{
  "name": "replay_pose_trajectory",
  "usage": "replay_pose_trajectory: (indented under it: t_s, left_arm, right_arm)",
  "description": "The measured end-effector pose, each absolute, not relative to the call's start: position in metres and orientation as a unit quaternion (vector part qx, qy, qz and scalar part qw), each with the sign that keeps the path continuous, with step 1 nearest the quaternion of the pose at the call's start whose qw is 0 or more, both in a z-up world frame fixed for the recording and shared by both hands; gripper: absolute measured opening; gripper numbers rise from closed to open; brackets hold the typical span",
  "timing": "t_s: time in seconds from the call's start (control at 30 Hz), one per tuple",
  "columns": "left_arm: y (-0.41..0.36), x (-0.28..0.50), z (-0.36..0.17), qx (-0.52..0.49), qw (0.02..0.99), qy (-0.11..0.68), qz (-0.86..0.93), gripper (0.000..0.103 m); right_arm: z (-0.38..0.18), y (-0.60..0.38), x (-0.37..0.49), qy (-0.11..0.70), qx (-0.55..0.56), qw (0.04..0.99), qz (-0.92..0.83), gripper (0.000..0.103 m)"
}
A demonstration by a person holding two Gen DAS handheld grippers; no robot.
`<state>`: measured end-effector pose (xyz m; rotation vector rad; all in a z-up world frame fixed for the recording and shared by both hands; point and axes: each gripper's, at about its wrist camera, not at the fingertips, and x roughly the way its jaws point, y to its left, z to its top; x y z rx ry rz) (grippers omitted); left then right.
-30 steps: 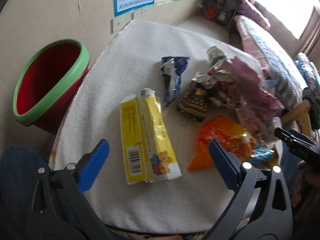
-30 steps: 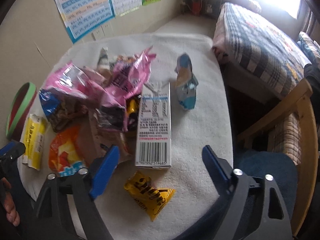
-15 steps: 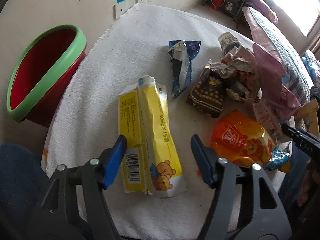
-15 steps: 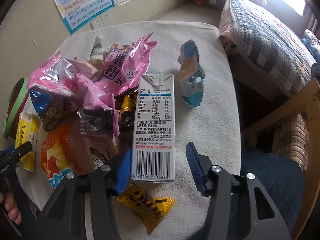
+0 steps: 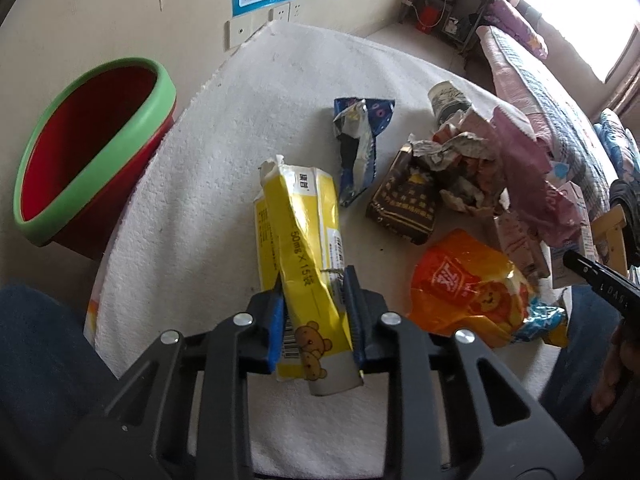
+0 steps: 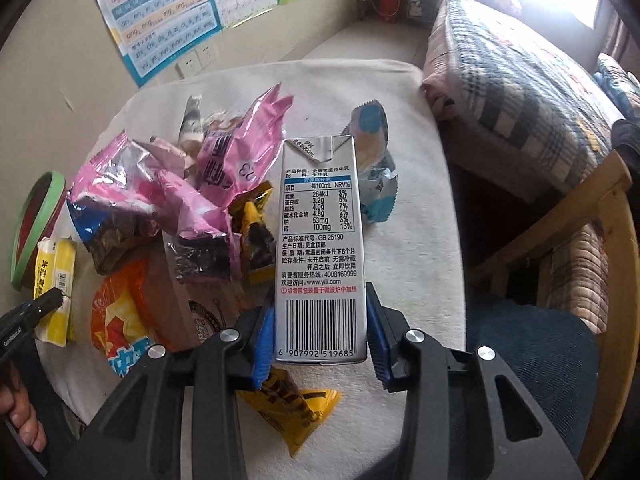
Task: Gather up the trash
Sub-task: 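Carry the toothpaste box and milk carton over the red bucket with both tools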
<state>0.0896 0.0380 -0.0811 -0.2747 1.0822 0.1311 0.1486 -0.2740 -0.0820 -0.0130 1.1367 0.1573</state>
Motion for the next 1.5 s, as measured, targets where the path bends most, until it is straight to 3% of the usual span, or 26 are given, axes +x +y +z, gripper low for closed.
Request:
replay_pose_trajectory:
  t_s: [0.67,1.5]
  left_arm:
    - [0.047,0.056,-0.017,-0.093,0.894,0.435,0.057,0.025]
    - [0.224,0.042,0.008,-0.154,0.890,0.387,0.188,0.026]
  right_arm:
    - [-0.009,-0.221,0.117,0.447,0.002,0.881,0.156,0.039]
    - [0.005,0.030,0.159,0.426,-0.029,0.818,0.386,0.039]
